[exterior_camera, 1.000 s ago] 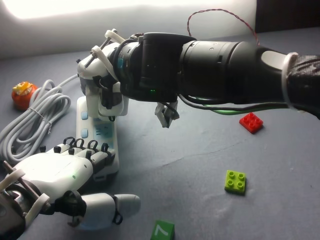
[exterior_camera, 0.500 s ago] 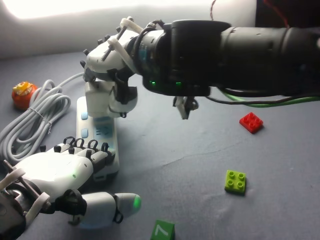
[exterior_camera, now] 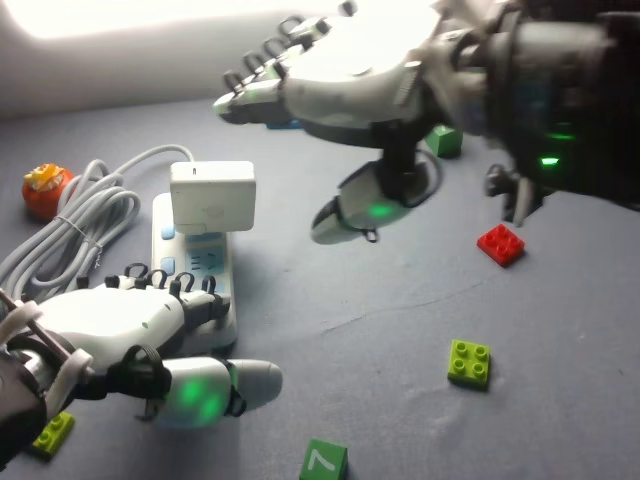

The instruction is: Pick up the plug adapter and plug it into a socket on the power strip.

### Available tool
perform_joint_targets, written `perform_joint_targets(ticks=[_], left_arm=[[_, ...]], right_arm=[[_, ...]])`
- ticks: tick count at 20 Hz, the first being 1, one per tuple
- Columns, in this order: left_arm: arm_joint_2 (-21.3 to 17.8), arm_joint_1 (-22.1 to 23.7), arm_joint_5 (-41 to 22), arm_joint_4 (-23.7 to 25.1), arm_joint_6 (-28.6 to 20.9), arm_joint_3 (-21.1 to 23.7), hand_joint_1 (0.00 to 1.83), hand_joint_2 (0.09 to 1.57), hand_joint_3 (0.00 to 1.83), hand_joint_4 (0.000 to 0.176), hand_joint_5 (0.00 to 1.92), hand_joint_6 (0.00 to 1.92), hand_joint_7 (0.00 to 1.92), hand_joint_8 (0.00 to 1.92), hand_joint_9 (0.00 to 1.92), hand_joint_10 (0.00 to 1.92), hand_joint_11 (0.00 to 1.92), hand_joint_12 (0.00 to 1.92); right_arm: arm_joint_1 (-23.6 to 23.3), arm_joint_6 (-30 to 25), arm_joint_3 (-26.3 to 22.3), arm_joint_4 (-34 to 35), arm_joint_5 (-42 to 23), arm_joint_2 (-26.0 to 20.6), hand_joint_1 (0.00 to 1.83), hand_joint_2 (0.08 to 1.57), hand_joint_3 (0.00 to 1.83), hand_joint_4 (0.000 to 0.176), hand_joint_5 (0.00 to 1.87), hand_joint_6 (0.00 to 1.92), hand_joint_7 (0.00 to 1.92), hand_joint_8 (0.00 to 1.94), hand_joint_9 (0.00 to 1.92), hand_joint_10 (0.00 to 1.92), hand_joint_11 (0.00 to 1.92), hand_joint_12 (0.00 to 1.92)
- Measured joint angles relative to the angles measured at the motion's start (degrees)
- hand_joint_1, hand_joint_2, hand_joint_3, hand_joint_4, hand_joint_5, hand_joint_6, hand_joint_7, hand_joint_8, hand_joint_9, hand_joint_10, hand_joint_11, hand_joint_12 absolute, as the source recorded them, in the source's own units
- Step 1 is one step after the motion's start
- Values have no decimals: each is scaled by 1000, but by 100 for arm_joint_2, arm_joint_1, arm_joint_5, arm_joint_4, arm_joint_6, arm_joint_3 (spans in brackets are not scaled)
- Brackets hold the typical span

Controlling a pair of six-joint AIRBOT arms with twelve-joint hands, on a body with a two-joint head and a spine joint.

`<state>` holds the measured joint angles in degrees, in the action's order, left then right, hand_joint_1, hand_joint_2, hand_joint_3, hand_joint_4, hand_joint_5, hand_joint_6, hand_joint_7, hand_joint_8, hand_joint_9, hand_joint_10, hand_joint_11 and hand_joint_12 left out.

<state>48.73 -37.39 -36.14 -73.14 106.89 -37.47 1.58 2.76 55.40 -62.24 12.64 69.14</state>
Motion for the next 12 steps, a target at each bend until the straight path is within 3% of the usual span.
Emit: perform_joint_targets(ticks=[4, 5, 6, 7, 9, 11, 12], left_arm=[[-94, 236, 243, -17, -4, -136, 0, 1158, 5, 0, 493, 38, 586, 49, 509, 49, 57, 733], [-160, 275, 299, -11, -4, -142, 33, 1172, 0, 0, 452, 332, 456, 596, 456, 405, 42, 839], [-190, 330, 382, -17, -2, -179, 73, 1153, 0, 0, 241, 1048, 307, 1137, 315, 961, 19, 1090], [-227, 389, 439, -33, -2, -199, 69, 1149, 0, 0, 96, 1491, 200, 1451, 214, 1333, 3, 1385], [-341, 531, 621, -61, -7, -216, 103, 1150, 0, 0, 3, 1879, 80, 1870, 114, 1858, 43, 1866], [-466, 675, 745, -42, 9, -240, 183, 1136, 0, 0, 110, 1919, 131, 1919, 180, 1918, 167, 1919], [-514, 750, 765, -37, 20, -240, 173, 1140, 0, 0, 147, 1921, 143, 1921, 210, 1920, 213, 1921]], right_arm=[[-76, 210, -826, 7, -120, -1200, 777, 904, 0, 0, 207, 14, 263, 17, 252, 20, 0, 708], [-81, 269, -931, 7, -116, -1408, 747, 911, 0, 0, 242, 19, 316, 24, 303, 31, 0, 782], [-96, 323, -1023, 7, -81, -1602, 763, 894, 0, 0, 302, 16, 385, 20, 376, 36, 0, 890], [-109, 337, -1091, 4, -72, -1803, 783, 879, 0, 0, 344, 20, 439, 28, 438, 50, 0, 973], [-111, 343, -1158, 7, -111, -2041, 801, 887, 0, 0, 404, 32, 528, 60, 538, 98, 0, 1111], [-52, 345, -1176, 2, -192, -2170, 752, 897, 3, 0, 458, 40, 461, 426, 361, 788, 7, 1306], [-31, 345, -1189, 9, -197, -2238, 692, 903, 3, 0, 481, 92, 271, 909, 241, 1135, 46, 1377]])
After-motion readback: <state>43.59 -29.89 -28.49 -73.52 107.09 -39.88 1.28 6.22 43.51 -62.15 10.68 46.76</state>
